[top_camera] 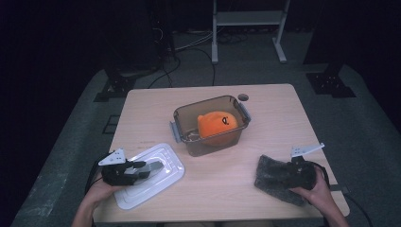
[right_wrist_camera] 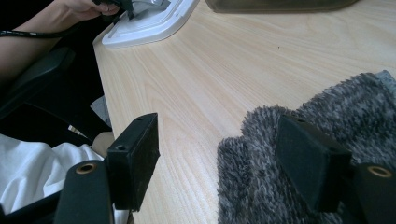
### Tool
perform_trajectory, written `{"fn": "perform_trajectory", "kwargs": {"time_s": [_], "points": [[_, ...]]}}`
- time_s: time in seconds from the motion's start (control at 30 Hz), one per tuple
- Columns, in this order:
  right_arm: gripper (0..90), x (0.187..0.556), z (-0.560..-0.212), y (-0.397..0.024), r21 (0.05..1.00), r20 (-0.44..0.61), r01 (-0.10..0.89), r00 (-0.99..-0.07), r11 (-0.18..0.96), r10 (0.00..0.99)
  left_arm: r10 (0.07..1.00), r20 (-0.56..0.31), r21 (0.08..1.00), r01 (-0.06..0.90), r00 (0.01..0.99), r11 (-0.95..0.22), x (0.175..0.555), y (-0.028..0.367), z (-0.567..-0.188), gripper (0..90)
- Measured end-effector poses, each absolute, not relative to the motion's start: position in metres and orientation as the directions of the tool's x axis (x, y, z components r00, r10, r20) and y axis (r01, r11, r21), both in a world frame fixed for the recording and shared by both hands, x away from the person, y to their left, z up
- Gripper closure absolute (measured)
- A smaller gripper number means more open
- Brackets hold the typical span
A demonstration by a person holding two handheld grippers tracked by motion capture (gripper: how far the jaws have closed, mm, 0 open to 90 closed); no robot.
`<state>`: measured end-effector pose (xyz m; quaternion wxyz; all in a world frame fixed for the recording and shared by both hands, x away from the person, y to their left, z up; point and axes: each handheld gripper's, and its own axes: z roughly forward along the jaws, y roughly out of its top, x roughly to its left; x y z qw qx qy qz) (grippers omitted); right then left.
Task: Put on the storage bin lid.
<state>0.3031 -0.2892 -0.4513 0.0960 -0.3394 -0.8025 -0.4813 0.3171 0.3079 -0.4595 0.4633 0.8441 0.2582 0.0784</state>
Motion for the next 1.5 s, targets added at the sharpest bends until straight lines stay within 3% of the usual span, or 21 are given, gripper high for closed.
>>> {"fn": "perform_trajectory", "kwargs": {"time_s": [0.47, 1.5], "points": [[29.3, 0.3031, -0.4519, -0.2884, 0.703, 0.486, 0.641, -0.749, 0.308, 0.45, 0.491, -0.059, 0.821, 0.322, 0.869, -0.471, 0.3164, 0.3043, -0.4598, 64.6], [29.3, 0.3033, -0.4525, -0.2873, 0.7, 0.486, 0.641, -0.75, 0.314, 0.449, 0.495, -0.059, 0.812, 0.33, 0.867, -0.481, 0.3141, 0.3033, -0.4577, 66.5]]}}
